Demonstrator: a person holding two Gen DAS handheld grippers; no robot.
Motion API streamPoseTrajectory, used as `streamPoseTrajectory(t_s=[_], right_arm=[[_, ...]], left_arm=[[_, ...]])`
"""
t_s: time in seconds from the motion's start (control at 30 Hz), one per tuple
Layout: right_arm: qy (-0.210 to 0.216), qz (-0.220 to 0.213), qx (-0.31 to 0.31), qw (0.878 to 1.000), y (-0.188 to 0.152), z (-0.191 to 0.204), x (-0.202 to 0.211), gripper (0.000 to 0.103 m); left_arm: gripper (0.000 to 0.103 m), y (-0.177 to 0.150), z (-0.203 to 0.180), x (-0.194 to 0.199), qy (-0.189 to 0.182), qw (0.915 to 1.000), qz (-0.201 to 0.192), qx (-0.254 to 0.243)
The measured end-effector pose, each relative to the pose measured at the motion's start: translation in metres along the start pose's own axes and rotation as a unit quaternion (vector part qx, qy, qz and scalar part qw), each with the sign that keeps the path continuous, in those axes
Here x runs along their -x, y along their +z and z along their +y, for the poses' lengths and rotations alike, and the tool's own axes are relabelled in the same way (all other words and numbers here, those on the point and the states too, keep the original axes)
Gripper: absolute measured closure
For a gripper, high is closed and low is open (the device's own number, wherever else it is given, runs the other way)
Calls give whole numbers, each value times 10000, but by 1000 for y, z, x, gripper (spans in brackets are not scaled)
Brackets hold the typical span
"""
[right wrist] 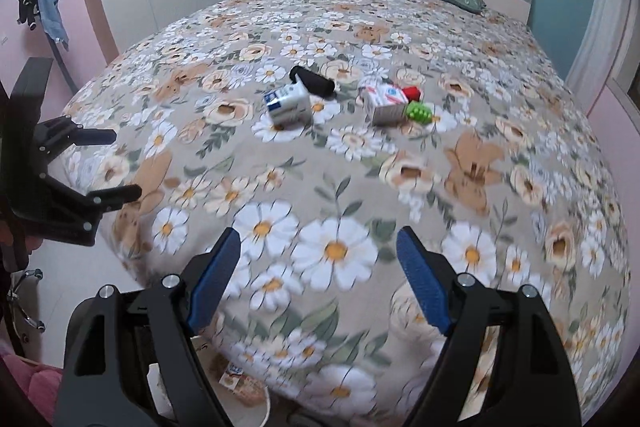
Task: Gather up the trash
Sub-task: 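Move both open tools back toward the items on the bed, then grasp the white yogurt cup with left tool while right tool grasps medicine box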
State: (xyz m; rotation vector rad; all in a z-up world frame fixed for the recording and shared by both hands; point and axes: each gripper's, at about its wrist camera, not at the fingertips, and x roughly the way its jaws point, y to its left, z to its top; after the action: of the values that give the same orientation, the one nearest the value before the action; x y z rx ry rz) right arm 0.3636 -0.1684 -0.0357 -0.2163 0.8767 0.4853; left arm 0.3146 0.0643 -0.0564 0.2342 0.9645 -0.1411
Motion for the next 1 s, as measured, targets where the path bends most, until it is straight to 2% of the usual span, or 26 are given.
streamPoseTrajectory(t_s=[0.33, 0.47, 0.7, 1.0], right_arm=[[57, 249, -3, 9997, 58, -33, -54, 24], [215, 395, -95, 9989, 77, -49, -81, 24], [117, 582, -101, 9982, 113, -74, -131, 24], [-208, 938, 136, 9953, 153, -87, -206, 24]], left_arm=[[10, 44, 13, -48, -109, 9999, 66, -9], [10, 64, 16, -69, -294, 9994, 59, -148], [10, 95, 21, -108, -431, 9986, 169, -240], [10, 128, 27, -157, -286, 9980, 253, -494]])
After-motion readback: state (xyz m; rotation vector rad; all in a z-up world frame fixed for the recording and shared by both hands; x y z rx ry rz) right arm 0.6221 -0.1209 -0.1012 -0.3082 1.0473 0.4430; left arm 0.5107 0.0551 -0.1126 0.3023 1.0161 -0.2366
